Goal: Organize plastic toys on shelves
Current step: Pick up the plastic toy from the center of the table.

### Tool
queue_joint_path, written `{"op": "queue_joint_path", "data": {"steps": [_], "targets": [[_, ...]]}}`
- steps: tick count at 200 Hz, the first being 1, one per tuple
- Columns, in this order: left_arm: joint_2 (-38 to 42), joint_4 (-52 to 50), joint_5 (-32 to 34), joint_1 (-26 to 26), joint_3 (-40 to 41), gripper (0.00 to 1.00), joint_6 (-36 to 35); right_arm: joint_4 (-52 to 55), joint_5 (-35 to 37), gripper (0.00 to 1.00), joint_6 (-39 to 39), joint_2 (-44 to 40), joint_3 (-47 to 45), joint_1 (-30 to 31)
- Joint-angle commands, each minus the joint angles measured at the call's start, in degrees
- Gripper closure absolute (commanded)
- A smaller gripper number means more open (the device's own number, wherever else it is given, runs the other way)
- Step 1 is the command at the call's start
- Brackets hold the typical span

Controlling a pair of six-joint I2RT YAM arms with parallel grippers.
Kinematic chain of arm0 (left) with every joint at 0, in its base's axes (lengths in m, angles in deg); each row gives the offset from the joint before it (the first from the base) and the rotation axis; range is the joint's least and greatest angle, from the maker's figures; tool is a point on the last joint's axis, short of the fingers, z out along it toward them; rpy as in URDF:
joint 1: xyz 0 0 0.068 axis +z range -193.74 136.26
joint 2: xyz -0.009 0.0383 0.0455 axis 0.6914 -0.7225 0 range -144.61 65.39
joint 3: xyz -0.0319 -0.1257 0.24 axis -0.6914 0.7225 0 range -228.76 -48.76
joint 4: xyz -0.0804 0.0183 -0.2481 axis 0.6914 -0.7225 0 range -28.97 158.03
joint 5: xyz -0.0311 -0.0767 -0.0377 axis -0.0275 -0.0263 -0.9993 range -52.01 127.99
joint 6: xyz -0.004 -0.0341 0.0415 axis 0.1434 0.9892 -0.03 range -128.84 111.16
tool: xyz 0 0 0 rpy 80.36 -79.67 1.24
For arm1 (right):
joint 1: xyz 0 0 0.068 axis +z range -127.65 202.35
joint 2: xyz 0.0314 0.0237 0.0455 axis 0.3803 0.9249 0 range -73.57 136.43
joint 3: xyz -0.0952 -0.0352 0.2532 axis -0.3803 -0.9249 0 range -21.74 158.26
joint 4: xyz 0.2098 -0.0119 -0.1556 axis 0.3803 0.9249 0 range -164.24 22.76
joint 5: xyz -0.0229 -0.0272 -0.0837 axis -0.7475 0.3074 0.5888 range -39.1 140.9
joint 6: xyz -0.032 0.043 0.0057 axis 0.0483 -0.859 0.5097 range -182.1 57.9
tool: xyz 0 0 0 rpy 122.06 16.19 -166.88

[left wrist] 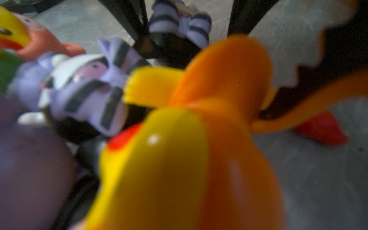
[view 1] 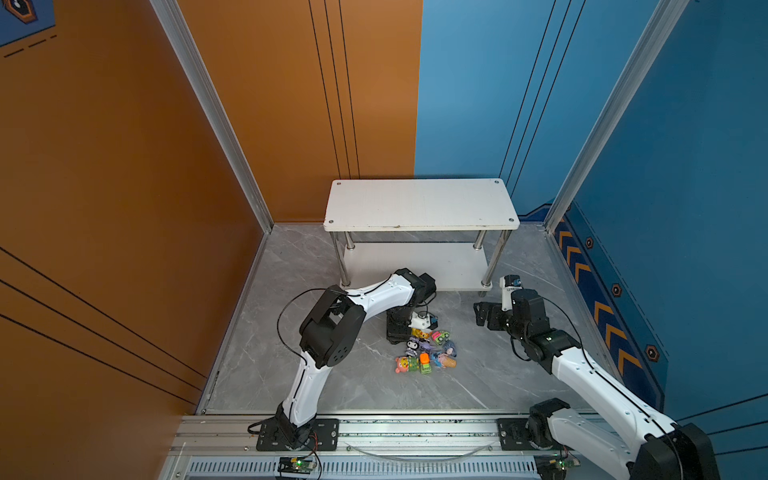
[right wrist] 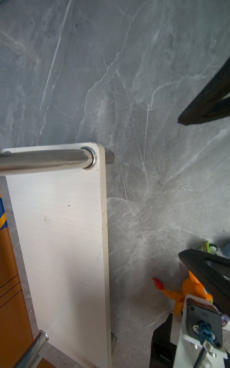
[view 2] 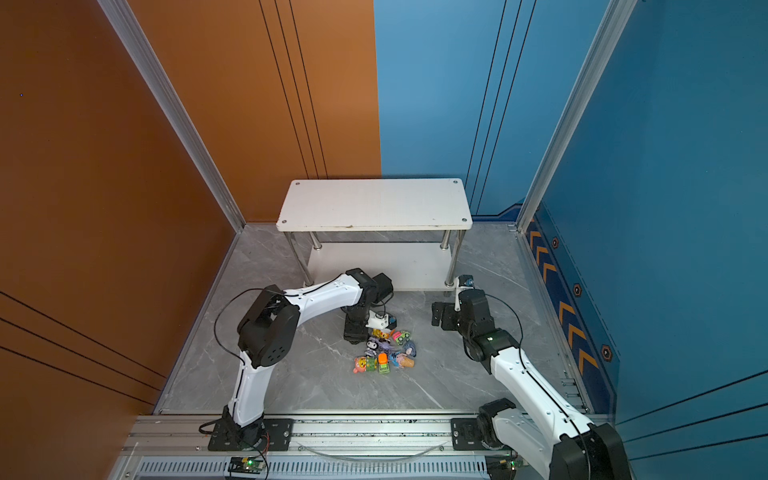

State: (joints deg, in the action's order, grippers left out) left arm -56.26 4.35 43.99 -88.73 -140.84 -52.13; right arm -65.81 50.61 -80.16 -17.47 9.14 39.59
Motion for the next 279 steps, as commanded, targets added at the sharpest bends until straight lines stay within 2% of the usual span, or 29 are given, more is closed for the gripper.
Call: {"op": "queue_joint_path", "data": {"steps": [1, 81, 126, 145, 174, 225, 250, 279], "targets": [[-1.31, -2.84, 0.72, -0.69, -1.4, 0.39, -0.39, -0.53, -0.58, 0.01, -0.76, -1.04, -0.9, -0.35], [-2.97, -2.77, 0.26, -1.11, -3.53, 0.44, -0.26, -1.33, -0.93, 0.02, -1.15, -0.12, -0.9, -0.38], [-3.95, -3.35, 0.37, -1.04, -4.23, 0.55, -0.27, -1.18, -0.95, 0.01, -1.05, -0.01, -0.75, -0.45], [-3.79, -3.3, 1.18, -0.98, -4.32, 0.64, 0.05, -1.13, -0.89, 0.01, -1.03, -0.19, -0.81, -0.44], [-3.6, -3.31, 1.62, -0.69, -4.26, 0.68, 0.51, -1.16, -1.05, 0.01, -1.16, -0.09, -0.81, -0.5], [-2.82, -3.12, 2.33, -0.21, -5.02, 0.87, 2.77, -0.96, -0.94, 0.02, -1.1, -0.33, -0.9, -0.52], [-0.43, -2.55, 1.39, 1.47, -6.42, 0.95, 6.2, -1.0, -0.94, 0.02, -1.09, -0.49, -0.86, -0.53], [7.19, 5.68, 3.62, 2.6, -2.83, 0.95, 9.74, -1.04, -0.94, 0.02, -1.12, -0.45, -0.9, -0.52]]}}
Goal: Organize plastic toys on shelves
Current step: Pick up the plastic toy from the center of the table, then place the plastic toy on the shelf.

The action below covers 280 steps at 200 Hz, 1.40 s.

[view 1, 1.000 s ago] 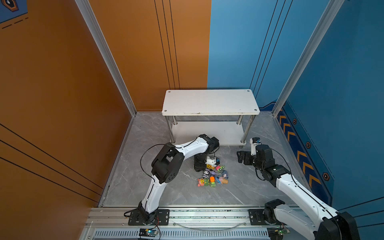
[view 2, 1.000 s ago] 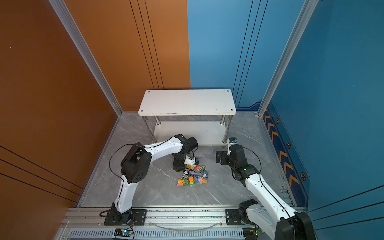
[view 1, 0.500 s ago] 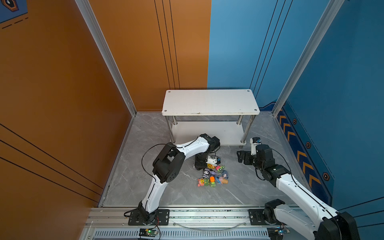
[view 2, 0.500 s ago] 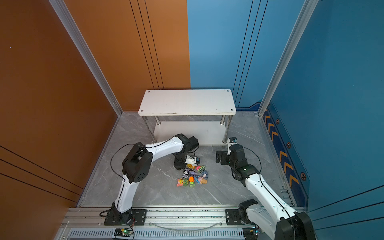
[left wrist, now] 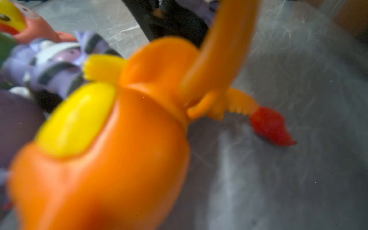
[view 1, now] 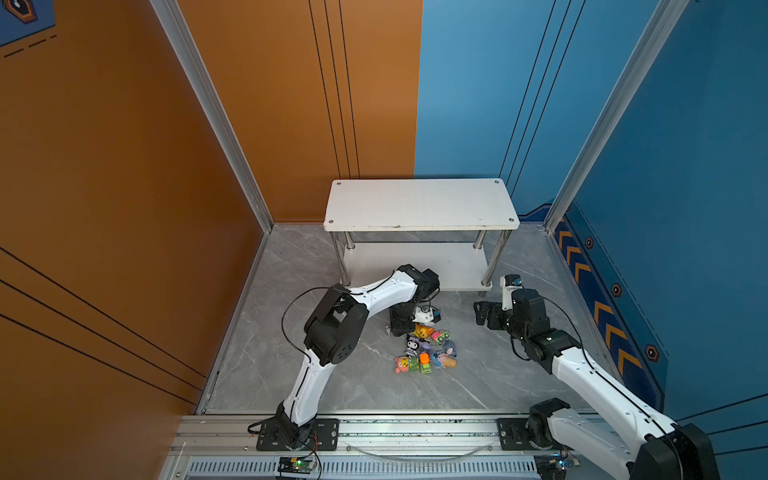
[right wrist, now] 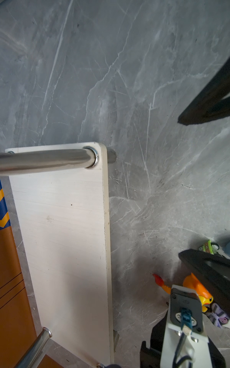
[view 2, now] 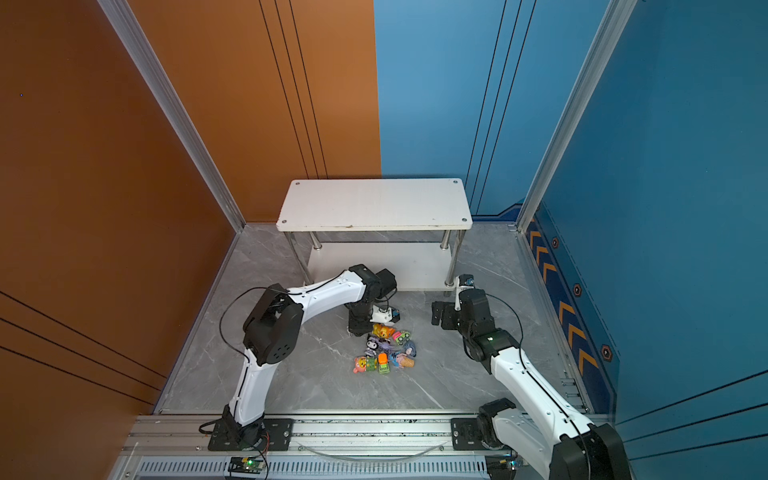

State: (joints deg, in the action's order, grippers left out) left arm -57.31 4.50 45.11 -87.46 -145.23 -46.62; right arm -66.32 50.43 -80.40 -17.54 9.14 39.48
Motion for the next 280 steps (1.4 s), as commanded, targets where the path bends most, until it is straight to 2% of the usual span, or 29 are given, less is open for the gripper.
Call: {"op": "queue_joint_path", "data": {"steps": [1, 8, 19, 59, 115, 132, 158, 190, 197, 243, 280], "targets": [[8.51, 5.87, 2.7, 1.3, 1.77, 0.95, 4.39, -0.49, -0.76, 0.02, -0.91, -0.39, -0.9, -0.42], [10.39, 8.32, 4.28, 1.46, 2.83, 0.93, 5.56, -0.46, -0.83, 0.02, -0.94, -0.39, -0.89, -0.4], [12.61, 10.72, 6.1, 1.87, 3.67, 0.95, 7.16, -0.47, -0.85, 0.02, -0.92, -0.37, -0.9, -0.36], [20.77, 21.45, 10.87, 2.62, 11.2, 0.94, 10.19, -0.46, -0.85, 0.01, -1.03, -0.71, -1.03, -0.47], [30.79, 51.7, 17.28, 3.37, 27.22, 0.94, 24.46, -1.07, -1.36, 0.02, -1.28, -0.14, -1.17, -0.47], [30.29, 60.1, 23.4, 2.46, 29.63, 0.95, 27.1, -0.86, -1.55, 0.01, -1.23, 0.07, -1.1, -0.51], [26.85, 65.02, 32.49, 2.09, 28.61, 1.0, 32.46, -0.52, -1.39, 0.02, -1.23, -0.59, -1.16, -0.5], [22.55, 67.68, 33.93, 2.22, 26.68, 1.0, 36.06, -0.37, -1.16, 0.01, -1.14, -1.01, -1.2, -0.46], [21.92, 68.2, 36.55, 2.43, 26.68, 1.0, 37.19, -0.3, -1.24, 0.01, -1.19, -1.05, -1.24, -0.46], [21.02, 71.81, 37.82, 5.68, 30.28, 1.0, 48.28, -0.84, -1.46, 0.02, -1.36, -1.11, -1.52, -0.58], [18.57, 74.86, 41.33, 7.22, 31.41, 1.0, 52.28, -1.19, -1.82, 0.02, -1.57, -0.59, -1.67, -0.54]]}}
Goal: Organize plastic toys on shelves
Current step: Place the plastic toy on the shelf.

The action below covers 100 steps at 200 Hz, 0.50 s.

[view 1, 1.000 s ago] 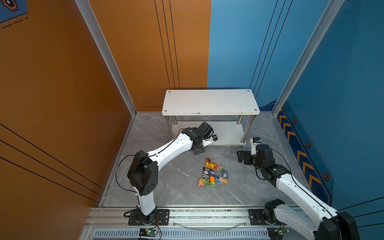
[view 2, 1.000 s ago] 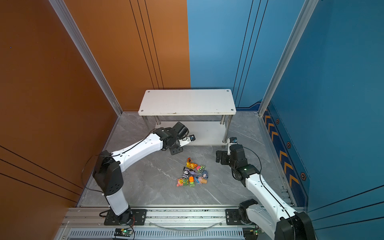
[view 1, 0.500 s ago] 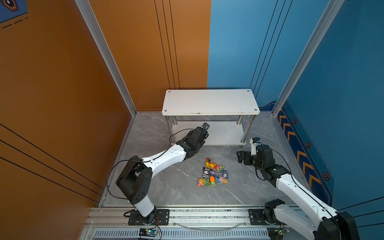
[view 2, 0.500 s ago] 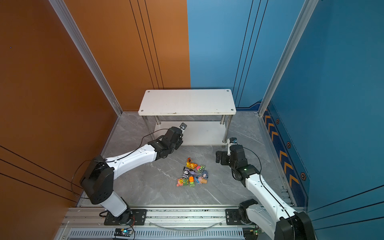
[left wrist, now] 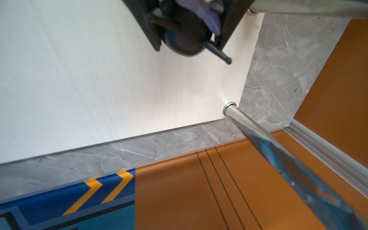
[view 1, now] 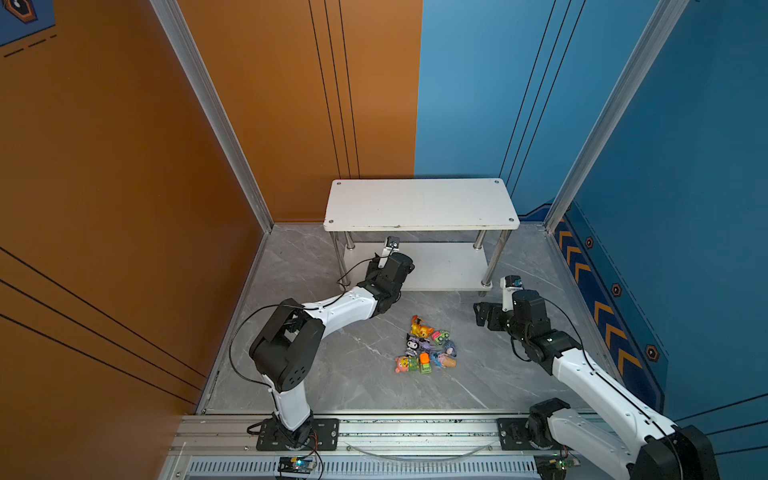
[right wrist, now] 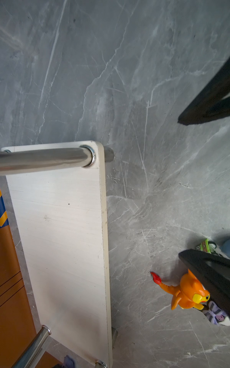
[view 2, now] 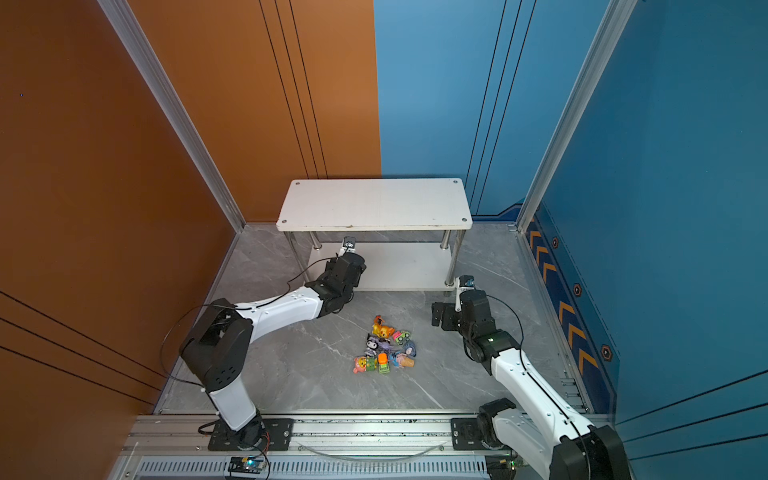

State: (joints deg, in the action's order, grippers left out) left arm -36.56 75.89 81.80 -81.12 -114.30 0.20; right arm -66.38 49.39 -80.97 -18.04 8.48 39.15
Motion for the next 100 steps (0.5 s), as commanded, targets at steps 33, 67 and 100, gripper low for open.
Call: {"op": "queue_joint_path", "data": {"steps": [33, 67, 100], "targets": [[-5.26, 3.55, 3.15, 2.22, -0.55, 1.0, 8.5, -1.09, -0.56, 0.01, -0.99, -0.33, -1.08, -0.23], [-7.68, 4.77, 3.21, 2.75, -0.91, 1.0, 9.05, -1.22, -0.65, 0.02, -1.0, -0.07, -1.0, -0.22], [-8.77, 6.57, 2.7, 3.46, -0.71, 1.0, 8.68, -1.28, -0.77, 0.02, -1.08, 0.1, -1.03, -0.2]]}}
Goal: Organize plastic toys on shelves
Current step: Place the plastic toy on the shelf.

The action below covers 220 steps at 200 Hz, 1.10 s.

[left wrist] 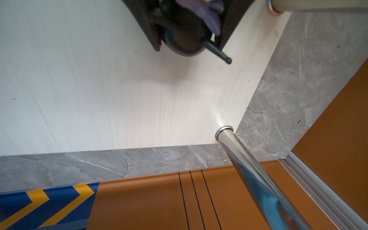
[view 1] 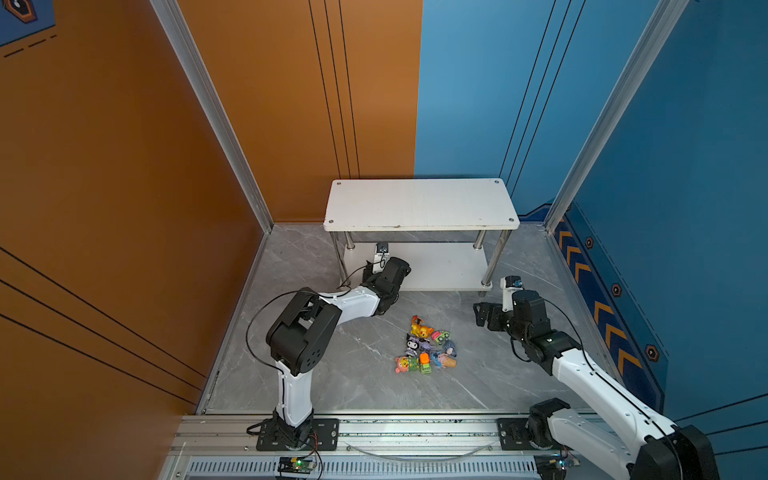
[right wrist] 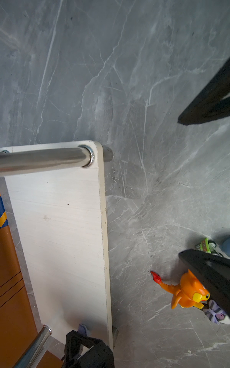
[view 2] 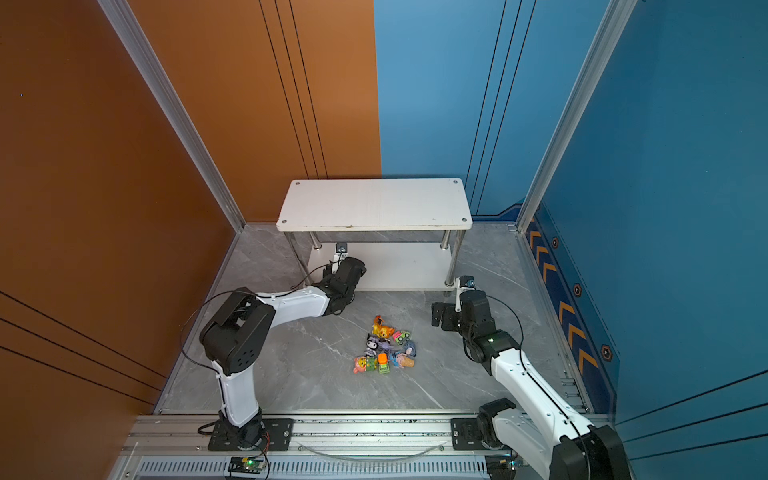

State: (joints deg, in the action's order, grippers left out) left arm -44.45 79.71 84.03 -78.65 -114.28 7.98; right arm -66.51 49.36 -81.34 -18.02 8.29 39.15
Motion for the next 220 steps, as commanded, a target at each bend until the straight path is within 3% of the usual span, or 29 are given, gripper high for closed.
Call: {"op": "queue_joint_path", "data": {"steps": [1, 101, 121, 150, 172, 220], "targets": [[-0.93, 2.78, 0.5, 0.99, -0.74, 1.0, 0.87, -1.14, -0.75, 0.01, -0.71, 0.08, -0.84, -0.24], [-4.2, 5.55, -0.97, 2.91, -2.62, 1.0, -0.78, -1.22, -0.66, 0.02, -0.68, 0.96, -0.53, -0.23], [-4.48, 5.55, -2.13, 3.37, -2.9, 0.94, -0.9, -1.31, -0.75, 0.01, -0.65, 1.23, -0.57, -0.22], [-4.42, 5.58, -3.96, 3.93, -2.94, 0.74, -0.91, -1.44, -0.68, 0.01, -0.66, 1.42, -0.58, -0.22], [-4.41, 5.47, -6.68, 4.27, -2.91, 0.69, -1.08, -1.51, -0.7, 0.02, -0.67, 1.52, -0.58, -0.27], [-4.36, 5.58, -8.23, 4.19, -2.94, 0.44, -1.87, -1.68, -0.8, 0.01, -0.69, 1.93, -0.58, -0.26]]}}
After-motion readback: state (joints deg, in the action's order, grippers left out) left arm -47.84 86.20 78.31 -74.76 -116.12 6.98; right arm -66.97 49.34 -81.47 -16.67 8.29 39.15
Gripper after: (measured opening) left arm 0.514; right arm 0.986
